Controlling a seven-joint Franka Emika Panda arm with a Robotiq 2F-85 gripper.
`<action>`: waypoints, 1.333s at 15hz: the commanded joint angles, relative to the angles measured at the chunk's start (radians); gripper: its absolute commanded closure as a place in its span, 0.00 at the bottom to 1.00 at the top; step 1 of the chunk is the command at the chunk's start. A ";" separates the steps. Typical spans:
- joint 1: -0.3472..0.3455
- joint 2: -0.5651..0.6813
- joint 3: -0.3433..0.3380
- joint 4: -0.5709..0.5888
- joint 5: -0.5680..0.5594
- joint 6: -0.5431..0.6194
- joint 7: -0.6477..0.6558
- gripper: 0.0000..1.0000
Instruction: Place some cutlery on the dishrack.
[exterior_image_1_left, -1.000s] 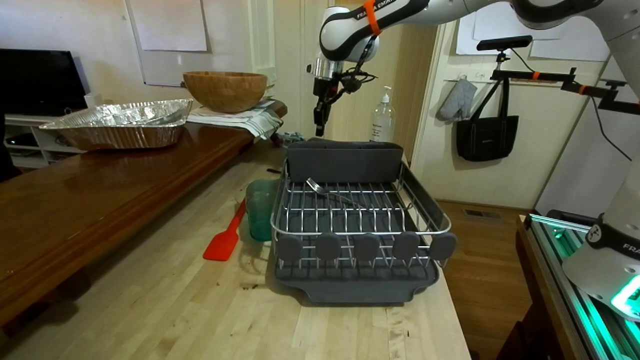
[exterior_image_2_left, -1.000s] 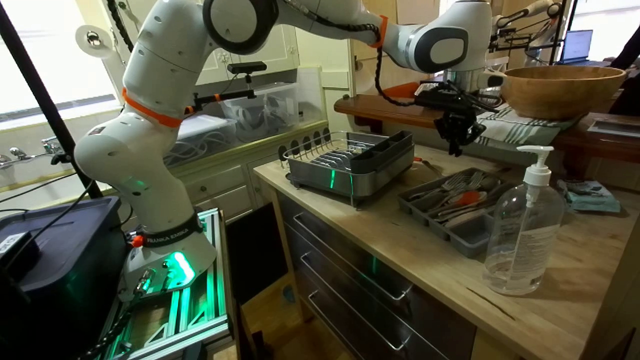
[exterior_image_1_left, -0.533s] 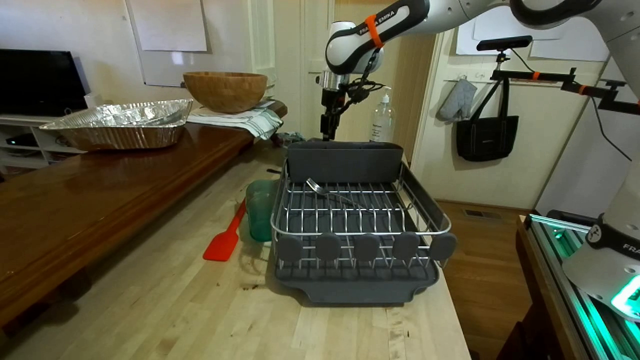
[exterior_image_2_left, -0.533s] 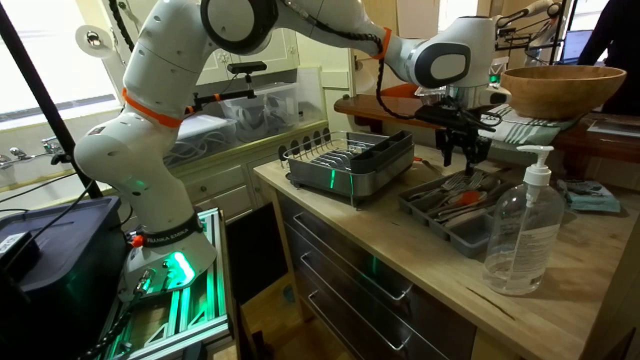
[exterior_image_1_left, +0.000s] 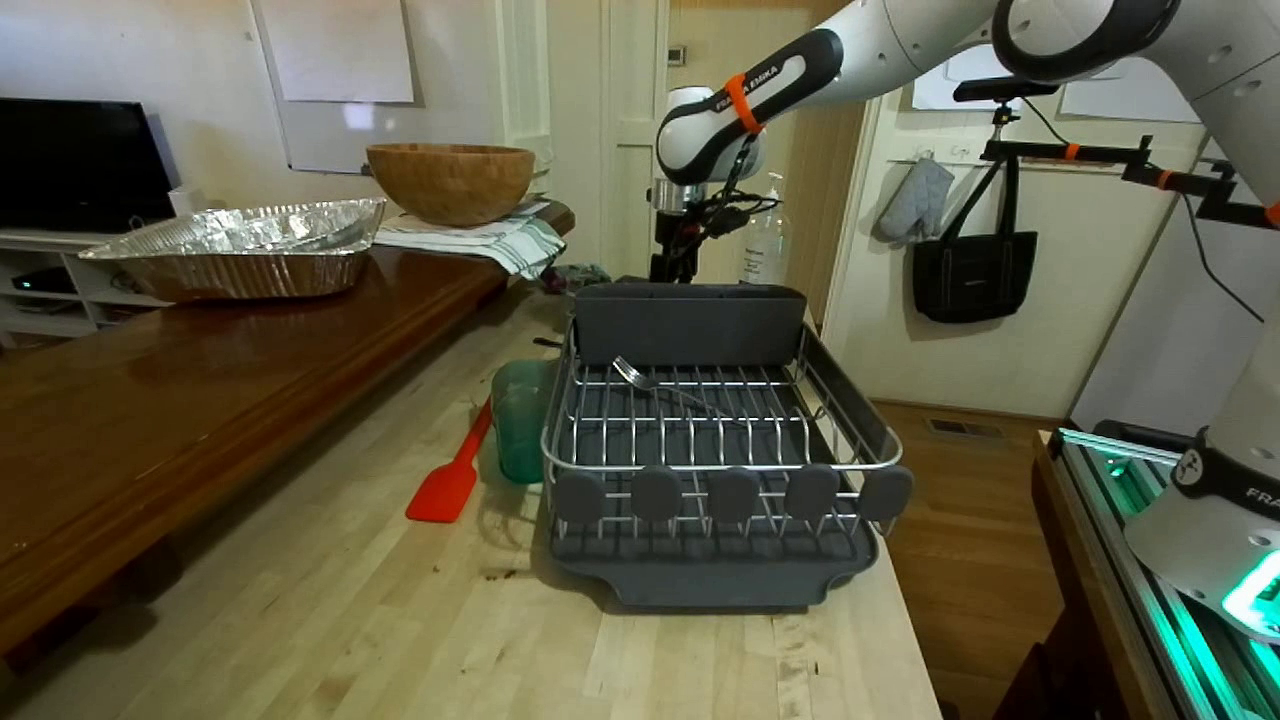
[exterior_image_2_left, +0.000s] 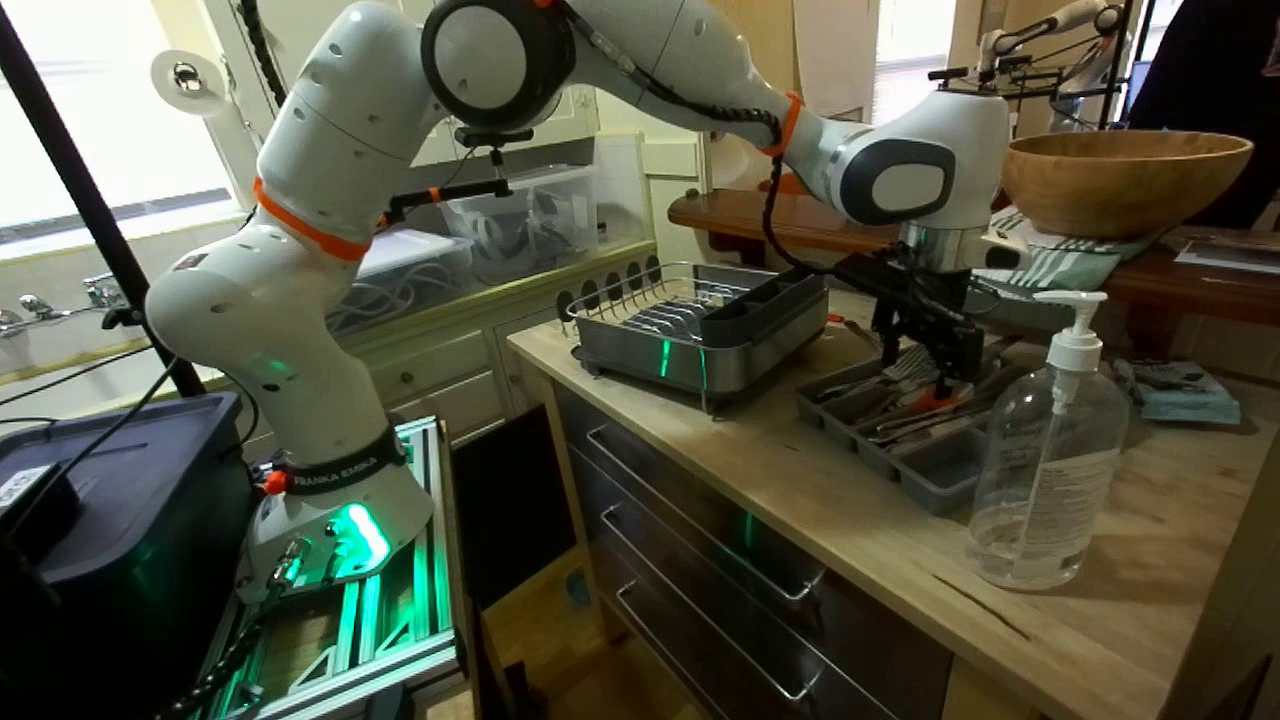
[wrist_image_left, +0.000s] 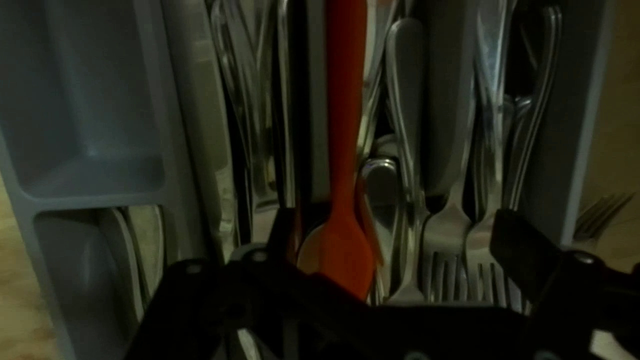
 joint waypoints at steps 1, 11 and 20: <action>-0.018 0.069 0.011 0.074 0.037 0.006 0.036 0.03; -0.009 0.163 -0.001 0.210 0.010 -0.022 0.078 0.65; 0.012 0.097 -0.008 0.181 -0.021 -0.110 0.067 0.95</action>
